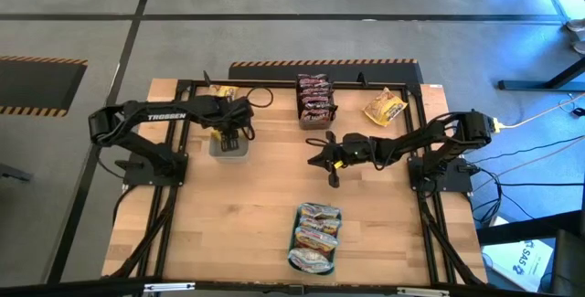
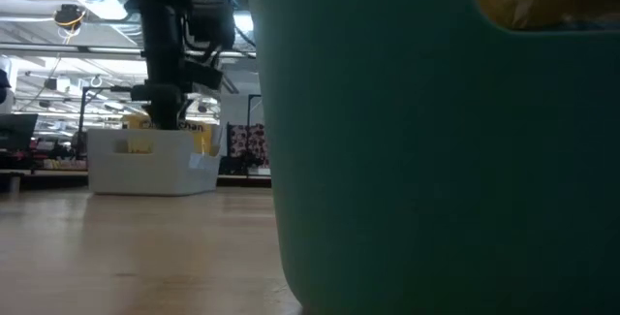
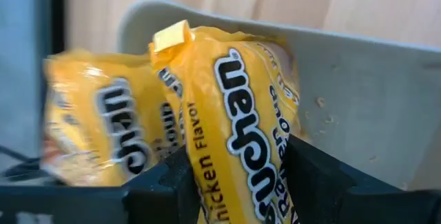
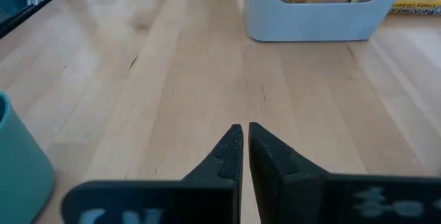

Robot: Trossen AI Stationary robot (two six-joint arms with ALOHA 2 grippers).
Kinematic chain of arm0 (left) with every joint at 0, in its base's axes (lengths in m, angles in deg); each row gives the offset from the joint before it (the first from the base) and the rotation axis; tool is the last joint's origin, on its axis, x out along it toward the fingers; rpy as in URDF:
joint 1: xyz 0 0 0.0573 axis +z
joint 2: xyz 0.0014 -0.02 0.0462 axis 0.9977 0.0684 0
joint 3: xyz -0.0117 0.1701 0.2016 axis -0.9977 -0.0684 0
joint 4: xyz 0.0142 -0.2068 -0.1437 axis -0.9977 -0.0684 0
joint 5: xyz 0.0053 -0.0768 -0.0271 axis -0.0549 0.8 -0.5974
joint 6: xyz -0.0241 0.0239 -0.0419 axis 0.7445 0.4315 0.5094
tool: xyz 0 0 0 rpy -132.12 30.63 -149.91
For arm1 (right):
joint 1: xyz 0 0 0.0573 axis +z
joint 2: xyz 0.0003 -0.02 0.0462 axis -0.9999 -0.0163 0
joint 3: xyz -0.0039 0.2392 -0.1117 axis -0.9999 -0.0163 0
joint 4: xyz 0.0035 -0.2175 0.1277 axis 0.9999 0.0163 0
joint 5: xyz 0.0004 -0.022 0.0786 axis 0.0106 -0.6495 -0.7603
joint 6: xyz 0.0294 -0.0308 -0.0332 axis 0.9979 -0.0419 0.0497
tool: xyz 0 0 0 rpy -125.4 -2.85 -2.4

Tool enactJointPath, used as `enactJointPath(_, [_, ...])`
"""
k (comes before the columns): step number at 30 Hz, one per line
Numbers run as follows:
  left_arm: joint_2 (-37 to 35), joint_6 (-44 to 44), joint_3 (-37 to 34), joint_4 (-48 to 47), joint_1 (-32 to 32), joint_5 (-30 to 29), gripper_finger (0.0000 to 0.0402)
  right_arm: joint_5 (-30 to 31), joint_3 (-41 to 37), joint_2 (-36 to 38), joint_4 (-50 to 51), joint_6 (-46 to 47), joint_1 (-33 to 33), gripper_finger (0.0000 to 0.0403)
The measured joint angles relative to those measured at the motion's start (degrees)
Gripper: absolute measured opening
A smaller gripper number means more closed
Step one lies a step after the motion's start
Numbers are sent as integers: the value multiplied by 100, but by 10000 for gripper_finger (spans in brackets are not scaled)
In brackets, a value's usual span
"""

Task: Sort Maruchan noodles
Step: Put the yellow noodle pack into the white bin

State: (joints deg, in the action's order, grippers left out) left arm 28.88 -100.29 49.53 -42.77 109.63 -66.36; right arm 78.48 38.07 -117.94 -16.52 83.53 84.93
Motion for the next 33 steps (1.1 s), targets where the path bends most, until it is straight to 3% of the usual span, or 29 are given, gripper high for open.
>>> enactJointPath(11, [-546,64,431,-207,-197,-214,174,61,0,0,-16,11,0,12])
enactJointPath(20, [-1154,1402,485,159,-314,261,174,258,240,18,148,-92,-3,12])
enactJointPath(22, [-1185,1690,461,505,-477,336,174,336,432,62,774,-238,-28,12])
enactJointPath(28, [-1147,2154,53,1679,-1266,339,174,471,1353,463,4140,-676,-353,12])
enactJointPath(33, [-1150,2311,-447,3217,-1973,281,174,518,1497,918,5282,-784,-631,12])
